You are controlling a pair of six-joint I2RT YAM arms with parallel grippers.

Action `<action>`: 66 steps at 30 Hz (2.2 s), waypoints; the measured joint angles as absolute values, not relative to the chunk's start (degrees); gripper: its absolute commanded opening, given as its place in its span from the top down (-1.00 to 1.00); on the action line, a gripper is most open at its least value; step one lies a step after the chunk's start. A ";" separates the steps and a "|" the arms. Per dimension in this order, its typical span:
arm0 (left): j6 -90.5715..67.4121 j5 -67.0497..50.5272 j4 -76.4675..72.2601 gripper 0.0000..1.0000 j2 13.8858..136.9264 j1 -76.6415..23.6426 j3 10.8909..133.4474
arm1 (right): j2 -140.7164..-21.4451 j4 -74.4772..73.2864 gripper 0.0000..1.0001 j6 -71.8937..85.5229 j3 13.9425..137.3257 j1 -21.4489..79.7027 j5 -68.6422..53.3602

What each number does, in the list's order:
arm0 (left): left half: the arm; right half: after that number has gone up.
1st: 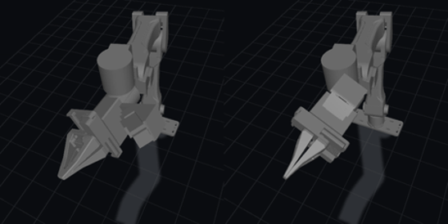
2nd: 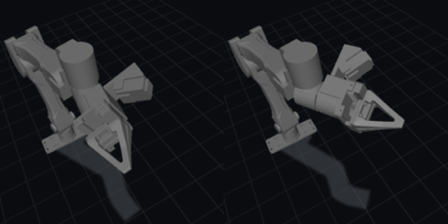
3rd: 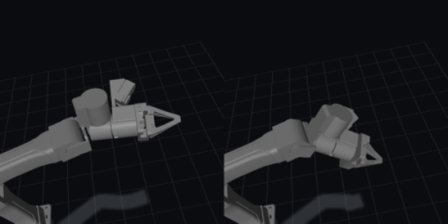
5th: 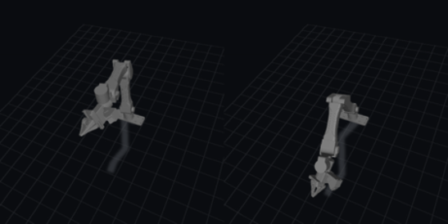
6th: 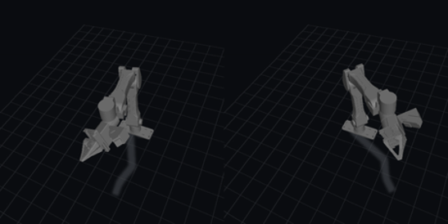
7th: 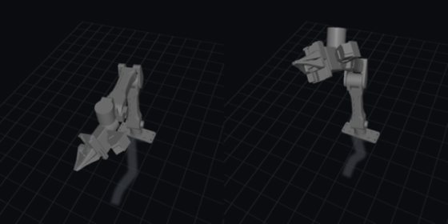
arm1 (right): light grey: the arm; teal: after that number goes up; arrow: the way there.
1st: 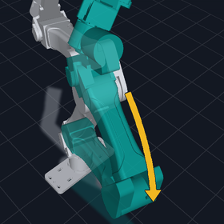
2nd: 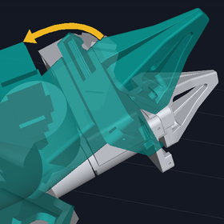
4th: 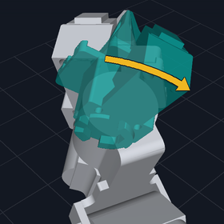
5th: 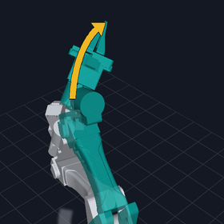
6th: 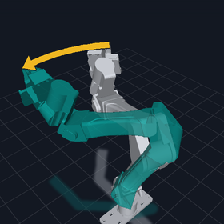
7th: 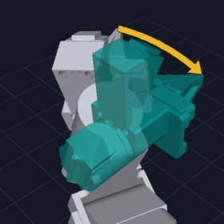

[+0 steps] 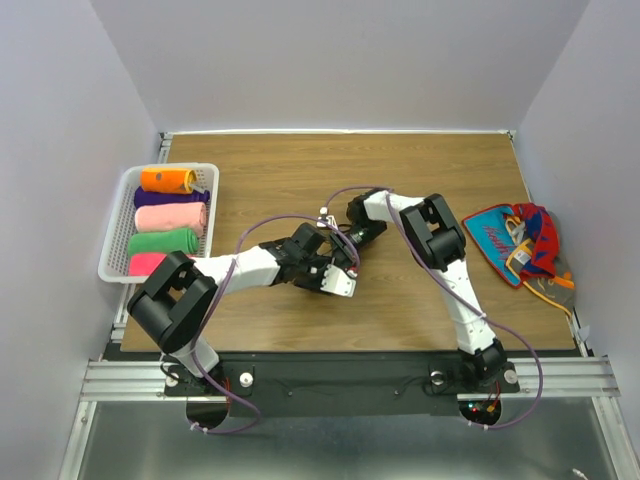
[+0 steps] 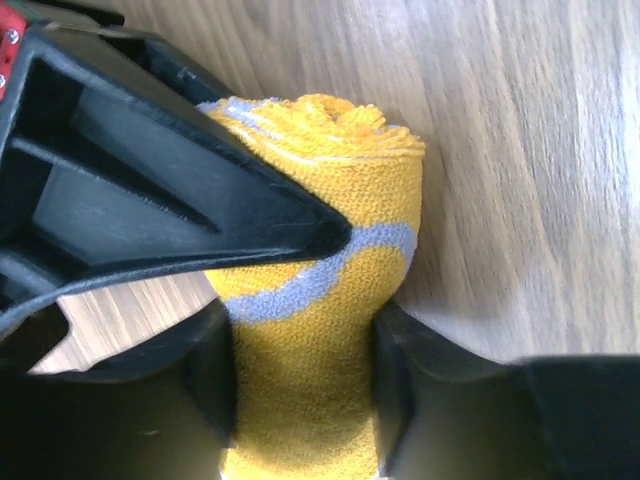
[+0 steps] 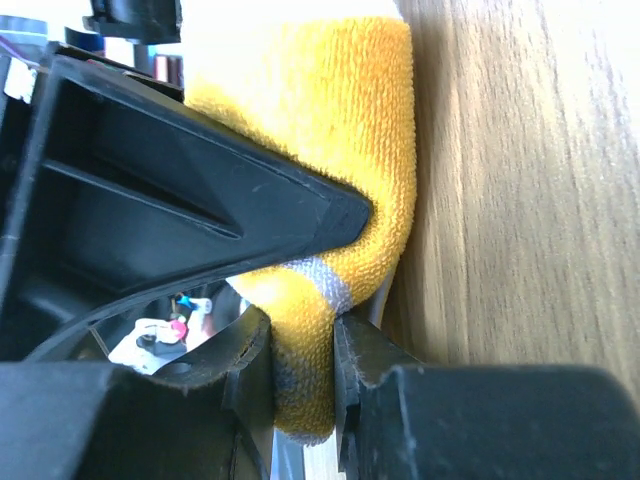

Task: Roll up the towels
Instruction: Place the rolled towel into the container

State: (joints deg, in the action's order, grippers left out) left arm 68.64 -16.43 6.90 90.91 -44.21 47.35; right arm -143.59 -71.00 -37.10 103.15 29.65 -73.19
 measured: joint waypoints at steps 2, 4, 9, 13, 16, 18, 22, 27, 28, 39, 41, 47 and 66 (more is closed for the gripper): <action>68.55 -16.38 7.09 0.68 91.13 -44.36 47.40 | -144.27 -72.90 0.47 -38.74 103.79 29.56 -73.76; 68.60 -16.32 7.29 0.90 91.07 -44.60 47.51 | -144.27 -73.65 0.23 -39.68 103.83 29.54 -73.73; 66.94 -15.94 7.97 1.00 90.13 -44.95 47.37 | -143.83 -75.92 -0.68 -38.33 104.62 28.58 -73.87; 64.71 -16.14 11.90 1.00 88.03 -44.53 47.37 | -140.84 -76.60 -1.00 -36.91 106.96 27.03 -70.15; 63.53 -16.53 16.86 1.00 84.60 -42.57 47.46 | -138.74 -75.31 -1.00 -36.58 108.84 23.59 -66.11; 63.55 -16.97 20.64 1.00 82.06 -39.99 48.51 | -137.64 -74.43 -1.00 -36.14 110.06 20.18 -63.70; 65.06 -17.63 27.18 1.00 76.86 -32.49 53.32 | -134.26 -73.49 -1.00 -35.20 110.78 14.31 -60.36; 71.40 -18.06 33.91 1.00 71.53 -20.34 60.01 | -126.28 -73.14 -1.00 -34.83 110.34 11.11 -57.98; 73.49 -18.09 35.48 1.00 70.08 -16.36 61.23 | -125.08 -73.12 -1.00 -34.85 110.04 11.31 -57.89; 98.39 -23.99 40.38 1.00 79.94 21.50 76.55 | -121.27 -73.23 -1.00 -34.85 104.88 12.84 -56.75; 102.30 -24.43 40.10 1.00 81.54 23.66 76.55 | -121.27 -73.23 -1.00 -34.83 104.88 12.82 -56.71; 110.78 -26.15 38.41 1.00 90.74 25.69 79.26 | -122.10 -73.21 -1.00 -34.85 104.88 12.82 -56.03; 113.62 -29.74 30.96 0.94 106.85 26.11 84.34 | -128.81 -73.12 -1.00 -34.87 104.90 12.73 -54.98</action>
State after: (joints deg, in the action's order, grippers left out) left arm 113.62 -29.74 30.96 106.85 26.11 84.33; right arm -128.81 -73.12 -34.87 104.90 12.73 -54.98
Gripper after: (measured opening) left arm 0.404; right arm 0.999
